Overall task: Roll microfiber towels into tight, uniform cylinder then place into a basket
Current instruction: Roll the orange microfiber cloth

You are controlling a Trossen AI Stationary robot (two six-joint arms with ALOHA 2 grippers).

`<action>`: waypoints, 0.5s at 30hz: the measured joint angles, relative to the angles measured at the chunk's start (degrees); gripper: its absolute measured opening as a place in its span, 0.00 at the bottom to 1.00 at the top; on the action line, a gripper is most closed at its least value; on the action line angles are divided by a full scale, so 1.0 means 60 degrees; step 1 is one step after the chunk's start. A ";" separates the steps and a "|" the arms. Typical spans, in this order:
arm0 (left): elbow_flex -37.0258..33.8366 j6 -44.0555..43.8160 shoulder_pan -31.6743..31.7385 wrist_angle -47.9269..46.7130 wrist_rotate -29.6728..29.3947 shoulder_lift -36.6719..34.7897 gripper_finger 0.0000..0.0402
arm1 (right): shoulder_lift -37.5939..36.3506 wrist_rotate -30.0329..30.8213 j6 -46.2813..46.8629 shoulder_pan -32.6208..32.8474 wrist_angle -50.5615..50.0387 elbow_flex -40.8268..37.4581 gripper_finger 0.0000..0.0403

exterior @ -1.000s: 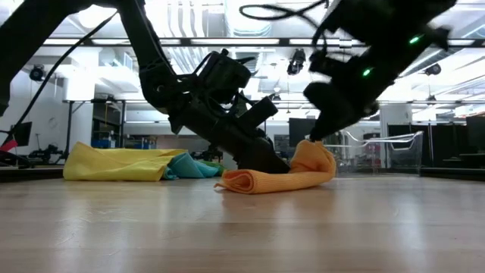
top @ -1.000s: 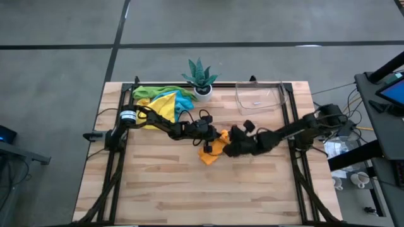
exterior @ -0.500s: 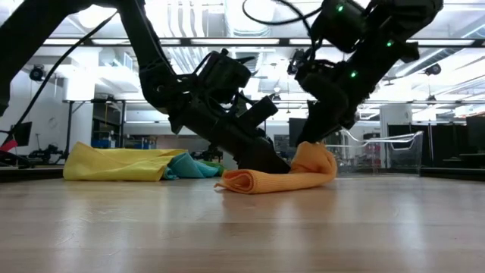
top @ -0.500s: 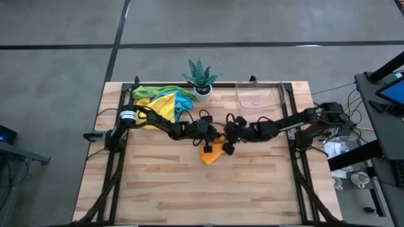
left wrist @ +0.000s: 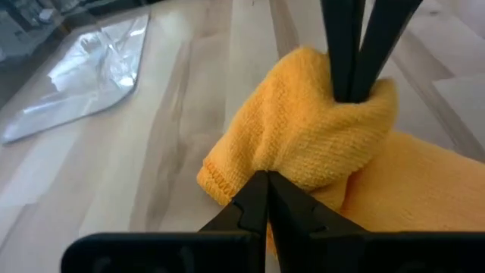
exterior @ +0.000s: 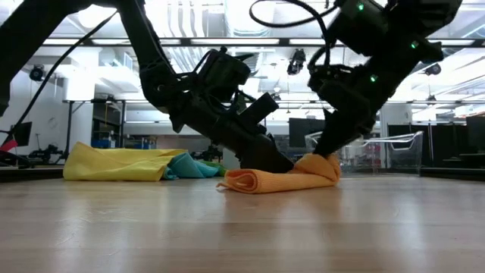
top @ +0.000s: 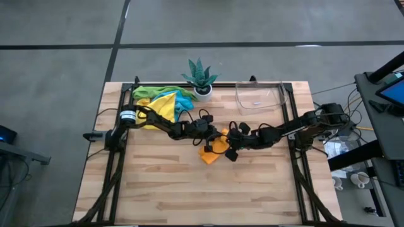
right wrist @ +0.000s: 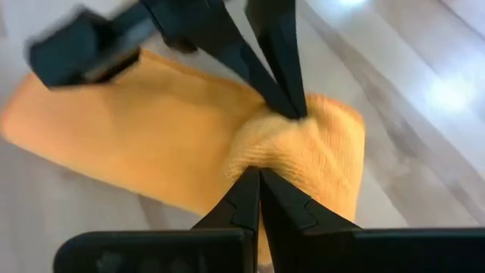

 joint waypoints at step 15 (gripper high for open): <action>0.0000 0.0765 -0.0049 0.0428 -0.0063 -0.0480 0.00 | 0.0004 0.0093 0.0731 0.0488 0.1283 -0.1140 0.02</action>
